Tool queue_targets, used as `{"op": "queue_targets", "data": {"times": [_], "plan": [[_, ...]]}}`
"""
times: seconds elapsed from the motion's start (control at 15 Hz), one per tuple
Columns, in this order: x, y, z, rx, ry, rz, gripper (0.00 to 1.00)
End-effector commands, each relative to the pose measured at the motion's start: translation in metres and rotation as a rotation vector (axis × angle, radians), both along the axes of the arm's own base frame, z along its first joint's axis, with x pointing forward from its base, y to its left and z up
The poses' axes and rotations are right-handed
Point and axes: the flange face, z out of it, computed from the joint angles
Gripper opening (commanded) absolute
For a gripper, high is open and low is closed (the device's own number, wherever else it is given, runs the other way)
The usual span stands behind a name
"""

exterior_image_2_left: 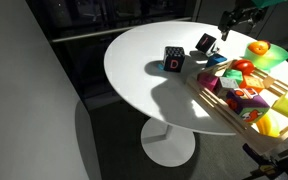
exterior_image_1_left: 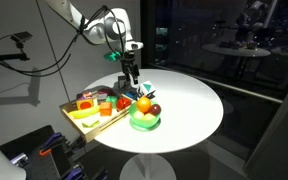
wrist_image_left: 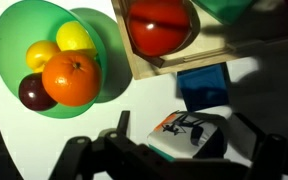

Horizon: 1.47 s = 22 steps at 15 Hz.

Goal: Remove the block with a zebra image from the wooden tray and put it on the table

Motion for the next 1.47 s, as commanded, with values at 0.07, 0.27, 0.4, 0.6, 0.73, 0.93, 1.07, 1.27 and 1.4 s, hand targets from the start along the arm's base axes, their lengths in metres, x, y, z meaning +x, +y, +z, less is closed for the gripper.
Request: {"op": "queue_targets", "data": {"times": [0.07, 0.27, 0.4, 0.6, 0.73, 0.93, 1.07, 1.27, 1.4], "plan": [[-0.007, 0.003, 0.013, 0.029, 0.077, 0.001, 1.00], [-0.022, 0.004, 0.019, 0.060, 0.151, 0.046, 1.00], [-0.032, 0.005, 0.026, 0.086, 0.192, 0.090, 1.00], [-0.046, 0.004, 0.038, 0.116, 0.236, 0.153, 1.00], [-0.055, 0.001, 0.047, 0.141, 0.251, 0.191, 1.00], [-0.069, -0.004, 0.058, 0.183, 0.256, 0.233, 1.00], [-0.079, -0.007, 0.066, 0.202, 0.246, 0.247, 1.00], [-0.093, -0.013, 0.078, 0.212, 0.195, 0.263, 1.00], [-0.103, -0.016, 0.085, 0.210, 0.167, 0.278, 1.00]]}}
